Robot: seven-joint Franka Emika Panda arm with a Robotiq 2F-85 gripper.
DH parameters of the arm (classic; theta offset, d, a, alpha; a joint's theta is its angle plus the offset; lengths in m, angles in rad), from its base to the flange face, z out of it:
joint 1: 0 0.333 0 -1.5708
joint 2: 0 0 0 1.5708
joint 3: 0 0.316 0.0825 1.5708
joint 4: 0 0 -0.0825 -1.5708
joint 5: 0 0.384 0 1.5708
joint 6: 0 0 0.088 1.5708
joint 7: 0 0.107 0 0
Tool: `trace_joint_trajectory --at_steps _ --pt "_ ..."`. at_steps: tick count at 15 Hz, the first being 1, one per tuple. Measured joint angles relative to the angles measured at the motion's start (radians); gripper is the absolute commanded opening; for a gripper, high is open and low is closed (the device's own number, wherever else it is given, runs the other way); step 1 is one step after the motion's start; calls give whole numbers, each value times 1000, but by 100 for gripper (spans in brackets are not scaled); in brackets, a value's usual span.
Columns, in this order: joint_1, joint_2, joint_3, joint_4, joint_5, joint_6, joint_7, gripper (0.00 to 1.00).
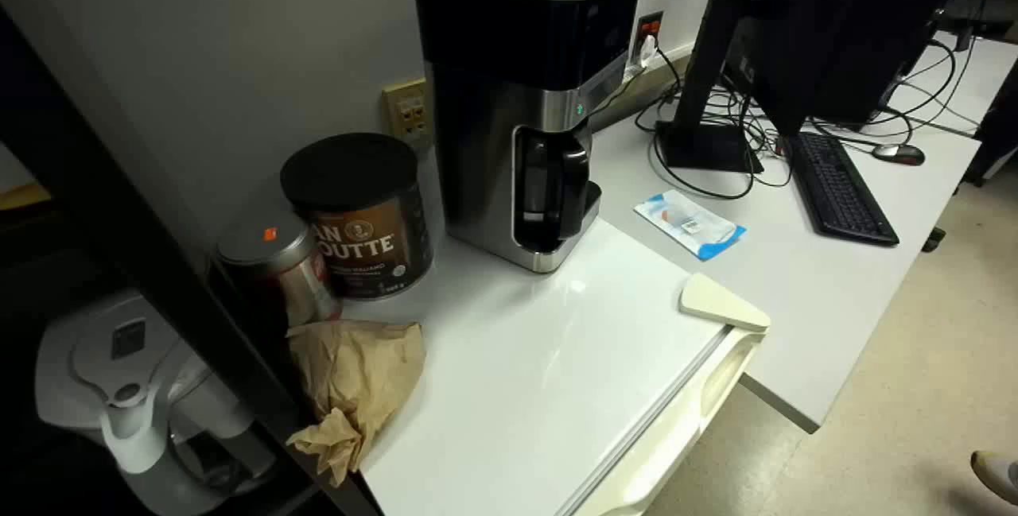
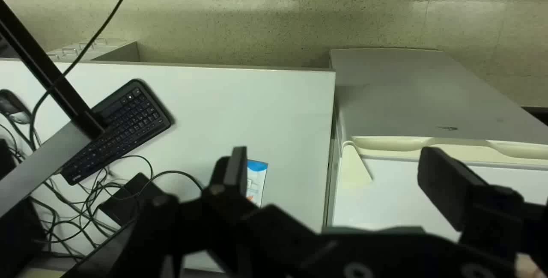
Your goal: Press a button on the right side of the coffee machine
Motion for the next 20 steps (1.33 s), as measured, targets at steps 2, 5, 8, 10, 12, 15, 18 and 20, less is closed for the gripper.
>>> trace_joint_trajectory --at_steps 2,5,8,10,12,15,18,20 --pt "0 0 0 0 0 0 0 100" --pt "0 0 0 0 0 0 0 100" --pt "0 0 0 0 0 0 0 100" --pt "0 0 0 0 0 0 0 100" --pt "2 6 0 0 -6 1 0 100" --pt "9 42 2 5 -37 20 -2 100" --pt "10 117 12 19 -122 65 -15 100" --pt "12 187 19 37 -198 103 -39 100"
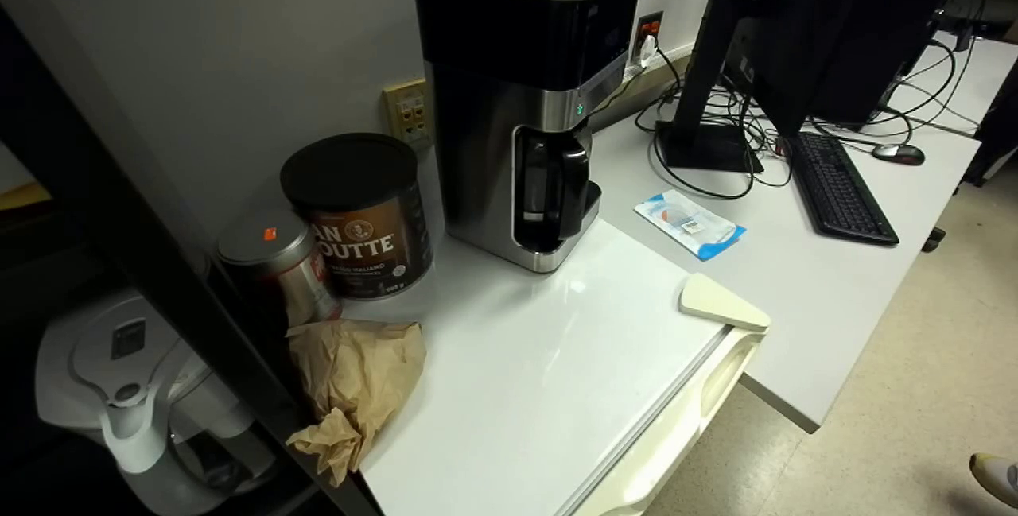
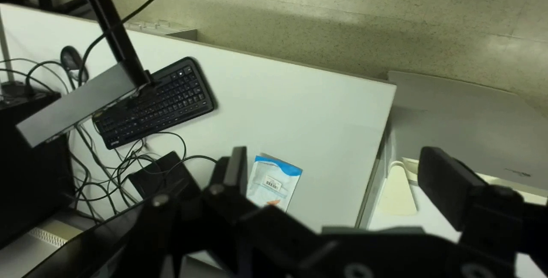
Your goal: Press a button on the right side of the coffee machine
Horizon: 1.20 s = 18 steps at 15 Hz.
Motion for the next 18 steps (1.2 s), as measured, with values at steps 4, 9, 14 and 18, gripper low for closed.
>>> trace_joint_trajectory --at_steps 4,9,14,18 --pt "14 162 5 53 -144 84 -67 100" --pt "29 376 3 135 -301 224 -166 100" --pt "33 560 -7 234 -438 386 -235 62" --pt "35 696 -9 326 -498 479 -274 32"
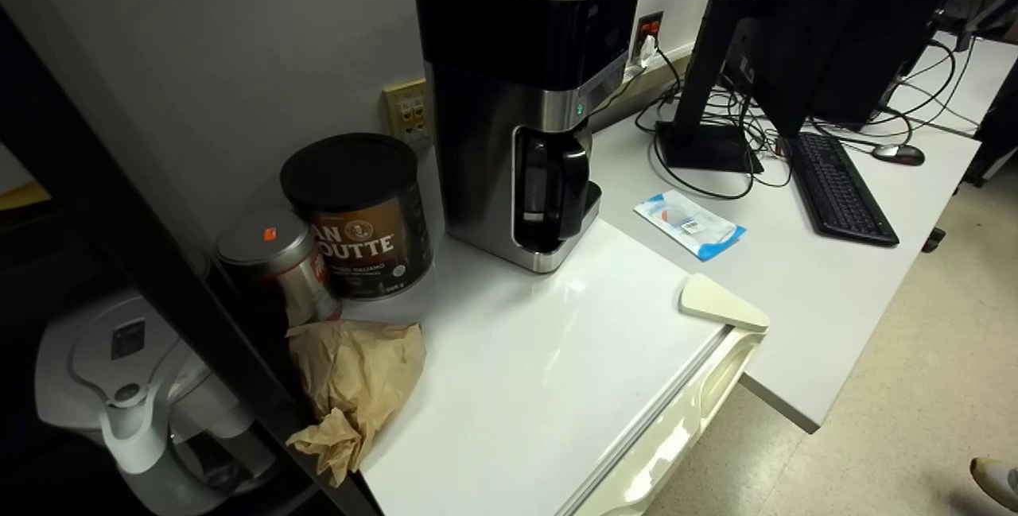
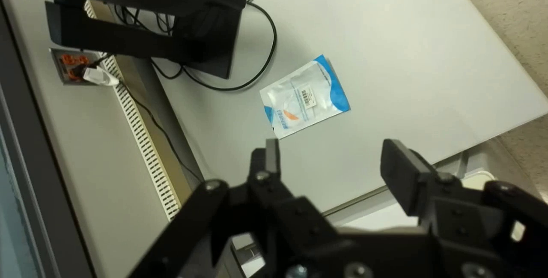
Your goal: Press a button on the right side of the coffee machine
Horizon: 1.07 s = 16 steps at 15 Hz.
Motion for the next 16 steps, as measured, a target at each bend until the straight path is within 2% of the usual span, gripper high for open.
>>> trace_joint_trajectory --at_steps 3,5,12,16 --pt "6 100 0 76 -20 46 -12 8" --pt "13 167 0 132 -30 63 -13 0" --pt "41 369 1 328 -34 121 -12 1" --pt "42 447 -1 405 -34 222 -11 1"
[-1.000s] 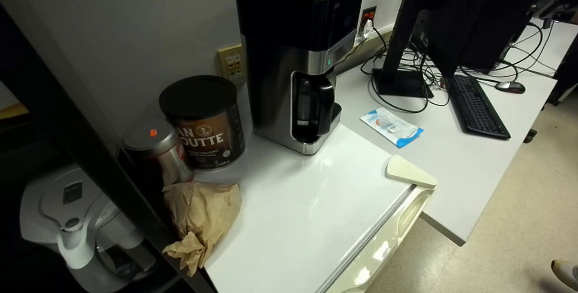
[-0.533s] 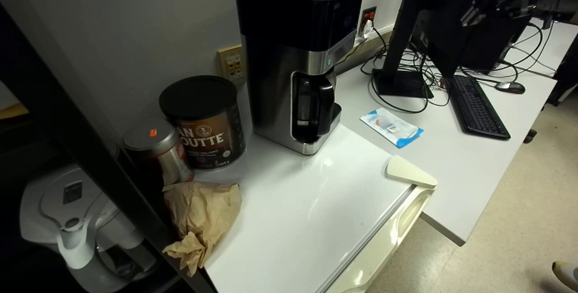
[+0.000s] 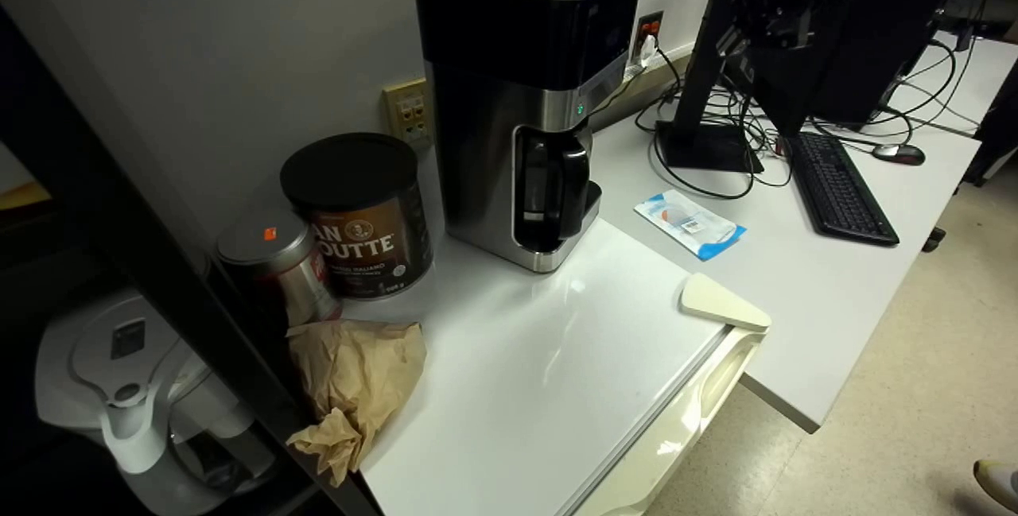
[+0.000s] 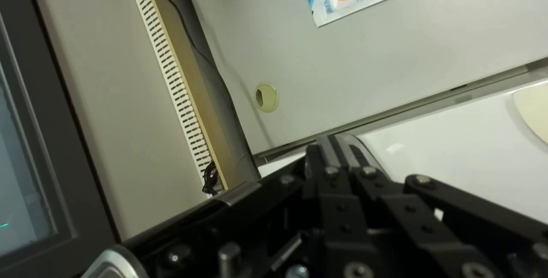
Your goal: Press a button on the right side of the coffee machine
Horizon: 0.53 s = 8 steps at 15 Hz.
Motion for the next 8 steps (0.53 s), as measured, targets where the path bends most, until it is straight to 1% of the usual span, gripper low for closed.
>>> trace_joint_trajectory --at_steps 4,8 --pt "-11 33 -7 17 0 132 -10 1" --pt "-31 45 -7 17 7 203 -39 1"
